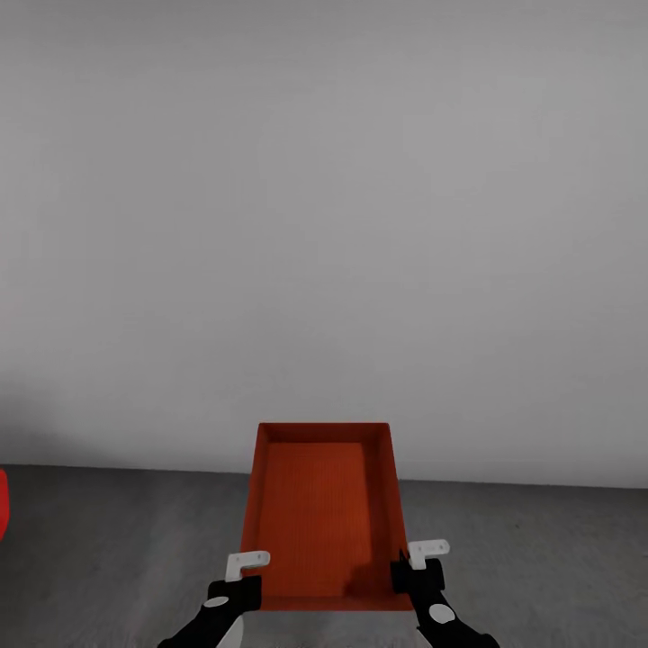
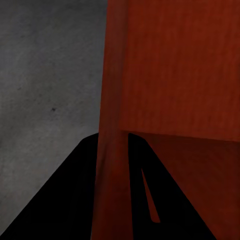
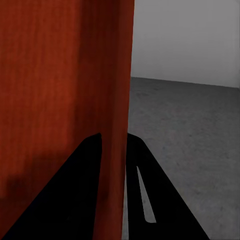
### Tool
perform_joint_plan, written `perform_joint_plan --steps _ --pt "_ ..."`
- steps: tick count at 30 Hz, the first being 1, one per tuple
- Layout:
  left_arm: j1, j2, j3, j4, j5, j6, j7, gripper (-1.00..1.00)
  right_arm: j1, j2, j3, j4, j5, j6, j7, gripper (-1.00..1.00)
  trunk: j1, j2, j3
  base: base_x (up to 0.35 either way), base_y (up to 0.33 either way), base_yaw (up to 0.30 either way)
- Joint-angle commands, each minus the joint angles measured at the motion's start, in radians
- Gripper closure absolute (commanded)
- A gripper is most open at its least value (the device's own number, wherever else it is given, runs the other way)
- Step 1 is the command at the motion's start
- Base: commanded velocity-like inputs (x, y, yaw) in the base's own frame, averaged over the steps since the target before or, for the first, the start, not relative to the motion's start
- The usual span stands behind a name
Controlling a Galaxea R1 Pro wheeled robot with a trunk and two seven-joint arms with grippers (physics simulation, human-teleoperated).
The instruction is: Move the two storage containers from the living room to the garage. In the garage, place one container on the floor and stack the other container on top of it (either order is fine).
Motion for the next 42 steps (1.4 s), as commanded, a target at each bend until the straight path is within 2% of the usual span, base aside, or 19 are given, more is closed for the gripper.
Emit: perform_joint_plan --steps 1,42 --pt "-0.001 0.002 0.013 0.001 0.010 0.004 0.032 1.00 -0.001 -0.005 -0.016 -0.001 -0.009 -0.089 -0.059 1.00 0.000 -0.001 -0.003 0.000 0.000 0.000" --pt "-0.001 0.003 0.013 0.000 0.011 0.004 0.032 1.00 -0.001 -0.006 -0.016 -0.001 -0.010 -0.088 -0.059 1.00 0.000 -0.001 -0.069 0.000 0.000 0.000"
